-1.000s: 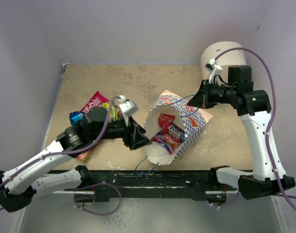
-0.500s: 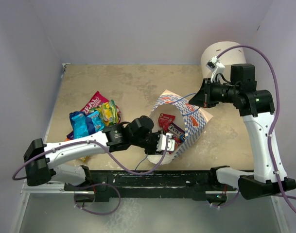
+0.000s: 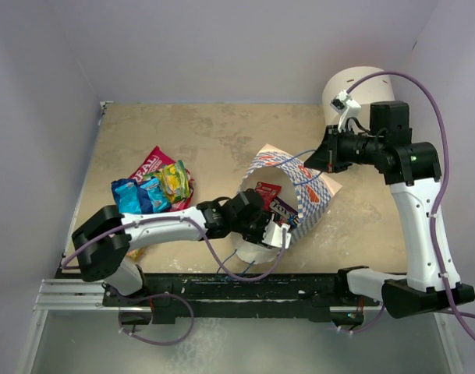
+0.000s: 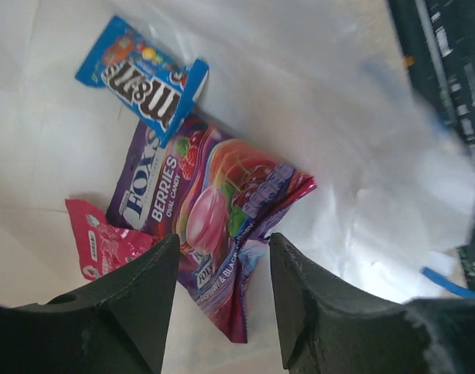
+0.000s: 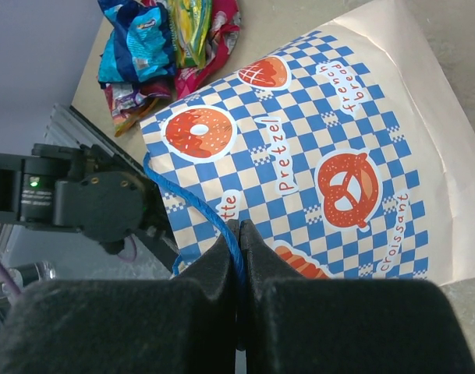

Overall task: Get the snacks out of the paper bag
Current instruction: Take out the snack from the paper bag.

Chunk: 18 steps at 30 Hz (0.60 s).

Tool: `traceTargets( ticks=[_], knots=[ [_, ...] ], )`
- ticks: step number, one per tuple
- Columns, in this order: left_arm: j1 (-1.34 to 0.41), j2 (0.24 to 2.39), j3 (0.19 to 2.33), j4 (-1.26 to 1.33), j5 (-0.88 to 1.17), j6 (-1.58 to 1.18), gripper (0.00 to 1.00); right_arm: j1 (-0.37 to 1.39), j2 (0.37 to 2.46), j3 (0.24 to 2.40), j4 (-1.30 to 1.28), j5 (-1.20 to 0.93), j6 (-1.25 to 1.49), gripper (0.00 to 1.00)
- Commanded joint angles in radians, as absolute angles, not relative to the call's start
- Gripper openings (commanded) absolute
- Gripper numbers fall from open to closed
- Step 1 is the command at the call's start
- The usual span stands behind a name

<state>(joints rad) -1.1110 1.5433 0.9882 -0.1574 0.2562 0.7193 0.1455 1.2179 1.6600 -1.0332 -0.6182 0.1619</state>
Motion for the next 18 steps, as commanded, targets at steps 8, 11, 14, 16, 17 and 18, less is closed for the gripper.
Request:
traceTargets(
  ticks=[8,11,14,16,17,18],
  knots=[
    [-1.074,1.68,0.994,0.0,0.2,0.768,0.57,0.147,1.232,1.745,-1.068,-0.604,0.11,0.0],
    [-1.072,1.711,0.991,0.002,0.187,0.764,0.58,0.146,1.239,1.763,-1.078,-0.603,0.104,0.0],
    [-1.069,1.732,0.987,0.006,0.185,0.75,0.58,0.146,1.238,1.767,-1.077,-0.606,0.104,0.0],
    [-1.068,1.741,0.985,-0.003,0.194,0.736,0.57,0.146,1.236,1.768,-1.076,-0.607,0.104,0.0],
    [-1.067,1.745,0.985,-0.008,0.194,0.727,0.57,0.146,1.235,1.766,-1.075,-0.607,0.104,0.0],
    [-1.068,1.744,0.983,-0.015,0.194,0.718,0.57,0.146,1.234,1.766,-1.075,-0.606,0.103,0.0]
  ],
)
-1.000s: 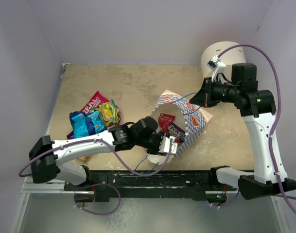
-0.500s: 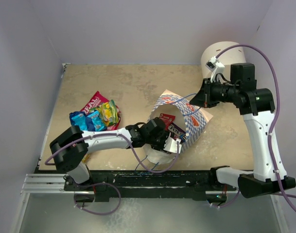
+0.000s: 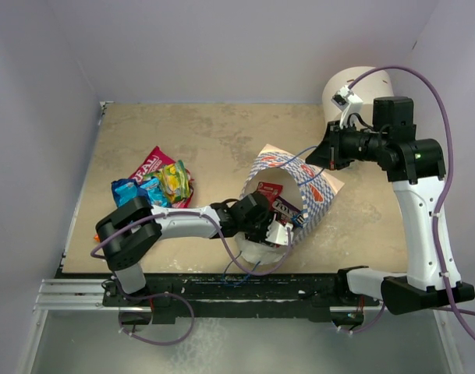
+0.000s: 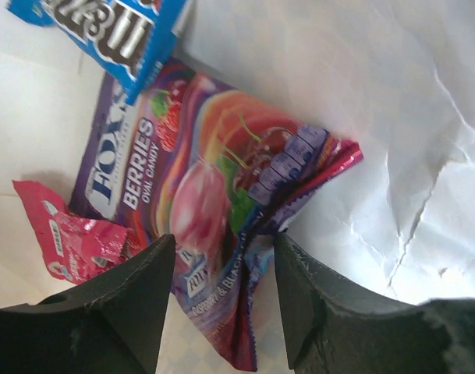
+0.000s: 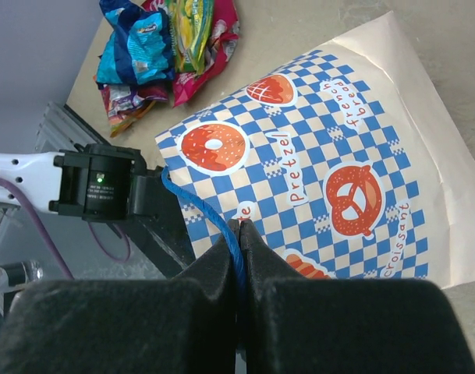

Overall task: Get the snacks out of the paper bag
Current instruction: Take out the snack from the paper bag.

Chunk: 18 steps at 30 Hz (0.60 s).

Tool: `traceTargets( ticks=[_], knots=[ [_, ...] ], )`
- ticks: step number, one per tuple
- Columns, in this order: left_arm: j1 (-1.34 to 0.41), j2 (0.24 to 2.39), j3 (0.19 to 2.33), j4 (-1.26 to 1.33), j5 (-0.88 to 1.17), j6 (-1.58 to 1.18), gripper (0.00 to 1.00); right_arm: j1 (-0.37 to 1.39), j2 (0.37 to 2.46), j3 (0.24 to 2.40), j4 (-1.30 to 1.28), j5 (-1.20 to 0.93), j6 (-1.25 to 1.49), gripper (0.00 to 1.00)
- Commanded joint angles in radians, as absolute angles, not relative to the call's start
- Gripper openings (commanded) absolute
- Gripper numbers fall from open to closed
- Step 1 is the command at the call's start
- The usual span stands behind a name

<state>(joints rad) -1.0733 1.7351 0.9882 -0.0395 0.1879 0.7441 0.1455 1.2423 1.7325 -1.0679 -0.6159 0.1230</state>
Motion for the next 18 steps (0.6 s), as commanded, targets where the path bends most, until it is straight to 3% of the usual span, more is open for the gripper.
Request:
traceTargets(
  ticks=[1,12,15,18],
  knots=[
    [-1.068,1.741,0.979,-0.02,0.194,0.713,0.57,0.146,1.232,1.764,-1.074,-0.605,0.102,0.0],
    [-1.062,1.782,0.932,0.1,0.082,0.644,0.57,0.146,1.224,1.758,-1.066,-0.606,0.105,0.0],
    [-1.062,1.806,0.95,0.14,0.016,0.627,0.5,0.146,1.225,1.765,-1.065,-0.607,0.111,0.0],
    [-1.06,1.792,0.947,0.175,-0.011,0.623,0.33,0.146,1.227,1.77,-1.06,-0.61,0.115,0.0]
  ],
)
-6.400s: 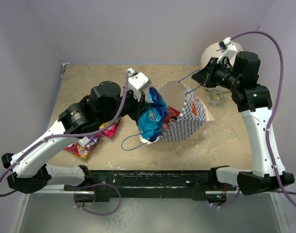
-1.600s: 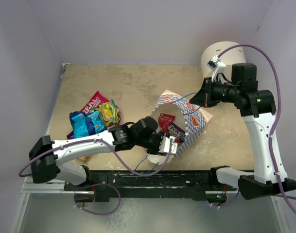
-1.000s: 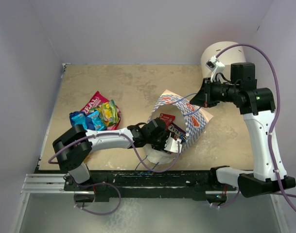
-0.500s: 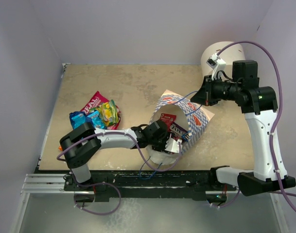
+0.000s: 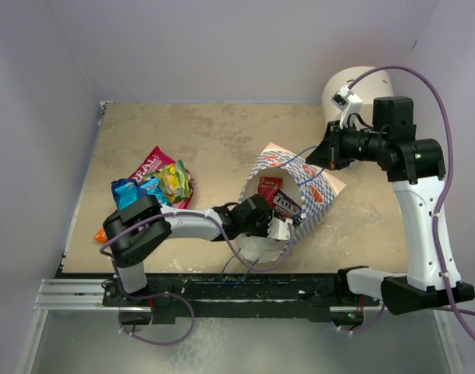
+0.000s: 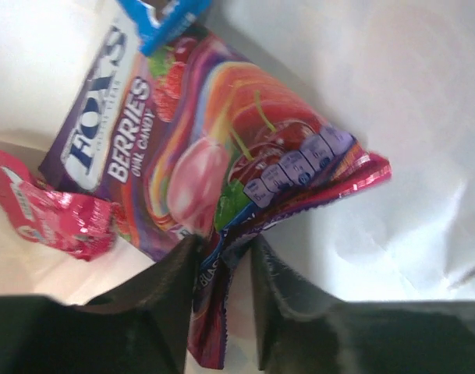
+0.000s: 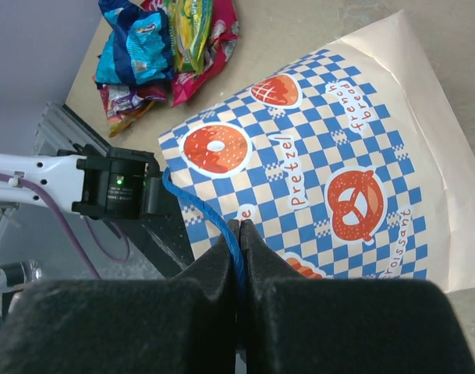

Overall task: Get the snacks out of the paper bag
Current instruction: Take out the snack from the paper bag.

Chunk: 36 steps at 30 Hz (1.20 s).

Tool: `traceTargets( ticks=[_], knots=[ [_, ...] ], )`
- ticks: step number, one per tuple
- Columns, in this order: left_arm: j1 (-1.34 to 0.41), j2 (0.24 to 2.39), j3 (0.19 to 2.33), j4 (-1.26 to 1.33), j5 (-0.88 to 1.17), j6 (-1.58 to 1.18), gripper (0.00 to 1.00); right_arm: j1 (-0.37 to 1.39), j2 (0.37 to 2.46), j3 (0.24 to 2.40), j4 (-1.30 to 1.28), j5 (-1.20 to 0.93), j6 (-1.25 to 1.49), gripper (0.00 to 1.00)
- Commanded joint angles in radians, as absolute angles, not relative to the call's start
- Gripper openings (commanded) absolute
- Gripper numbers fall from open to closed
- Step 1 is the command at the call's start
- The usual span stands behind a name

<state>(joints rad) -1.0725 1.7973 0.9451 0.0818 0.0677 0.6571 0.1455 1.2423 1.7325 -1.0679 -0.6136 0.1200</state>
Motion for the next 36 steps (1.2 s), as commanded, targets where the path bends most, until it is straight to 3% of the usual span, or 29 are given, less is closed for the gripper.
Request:
traceTargets(
  ticks=[1,4,13,25,36],
  knots=[
    [-1.059,1.787,0.95,0.173,-0.012,0.625,0.28,0.146,1.226,1.771,-1.056,-0.609,0.116,0.0],
    [-1.059,1.744,0.957,0.148,-0.014,0.61,0.18,0.146,1.226,1.765,-1.042,-0.611,0.118,0.0],
    [-1.062,1.482,0.999,-0.046,0.057,0.484,0.0,0.146,1.204,1.729,-0.925,-0.5,0.202,0.0],
    [-1.065,1.247,1.256,-0.354,0.172,0.205,0.0,0.145,1.206,1.673,-0.737,-0.373,0.241,0.0],
    [-1.054,1.147,1.602,-0.562,-0.096,0.093,0.0,0.144,1.242,1.653,-0.667,-0.285,0.191,0.0]
  ],
)
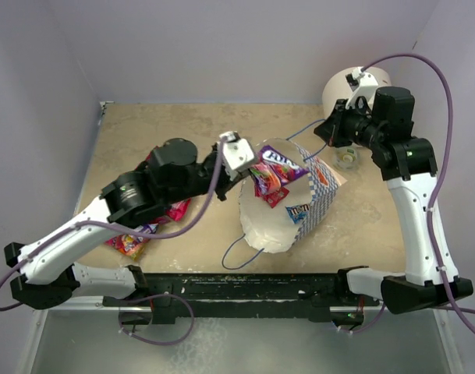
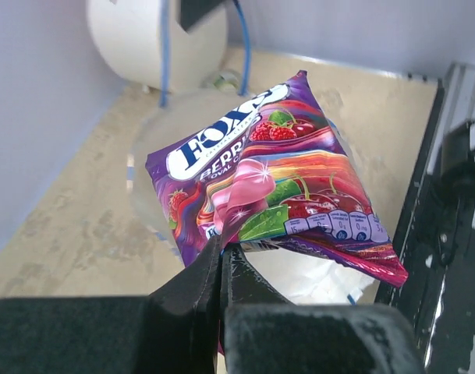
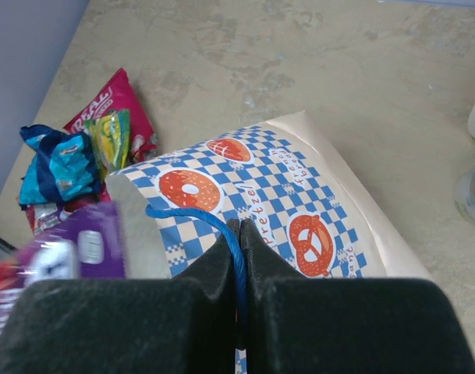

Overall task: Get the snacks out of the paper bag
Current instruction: Take out the snack from the paper bag, then place the snack at the center of the board.

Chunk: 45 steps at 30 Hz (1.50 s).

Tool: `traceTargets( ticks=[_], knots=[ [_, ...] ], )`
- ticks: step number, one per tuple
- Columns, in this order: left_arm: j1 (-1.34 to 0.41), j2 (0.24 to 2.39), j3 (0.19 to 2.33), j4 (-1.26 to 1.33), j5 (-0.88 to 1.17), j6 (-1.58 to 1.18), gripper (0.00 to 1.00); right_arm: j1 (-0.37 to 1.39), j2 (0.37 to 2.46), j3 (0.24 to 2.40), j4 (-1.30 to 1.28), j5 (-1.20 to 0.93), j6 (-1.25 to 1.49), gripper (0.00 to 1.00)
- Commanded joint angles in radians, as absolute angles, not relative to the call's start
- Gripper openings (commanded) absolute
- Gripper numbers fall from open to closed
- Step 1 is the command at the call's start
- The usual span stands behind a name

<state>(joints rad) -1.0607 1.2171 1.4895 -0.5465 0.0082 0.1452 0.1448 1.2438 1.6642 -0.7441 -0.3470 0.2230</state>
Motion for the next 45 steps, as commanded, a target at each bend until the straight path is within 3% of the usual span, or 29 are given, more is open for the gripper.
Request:
traceTargets(
  ticks=[1,11,16,26,33,41,45],
  knots=[
    [-1.054,1.144,1.628,-0.57,-0.132,0.084,0.0,0.144,1.245,1.651,-0.659,-0.274,0.19,0.0],
    [-1.032,1.205,1.764,-0.594,-0.795,0.106,0.0,0.145,1.255,1.64,-0.528,-0.215,0.199,0.0],
    [-0.854,1.255,1.721,-0.76,-0.974,-0.09,0.0,0.144,1.3,1.642,-0.49,-0.269,0.181,0.0],
    [-0.525,1.275,1.424,-0.968,-0.941,-0.201,0.0,0.173,1.311,1.587,-0.451,-0.366,0.199,0.0],
    [-0.483,1.252,1.155,-0.782,-0.817,-0.083,0.0,0.188,1.312,1.545,-0.424,-0.371,0.201,0.0],
    [-0.458,1.3,1.016,-0.637,-0.752,0.041,0.0,0.241,1.325,1.572,-0.451,-0.334,0.165,0.0],
    [-0.45,1.356,1.058,-0.693,-0.706,0.018,0.0,0.252,1.317,1.58,-0.462,-0.312,0.148,0.0]
  ],
)
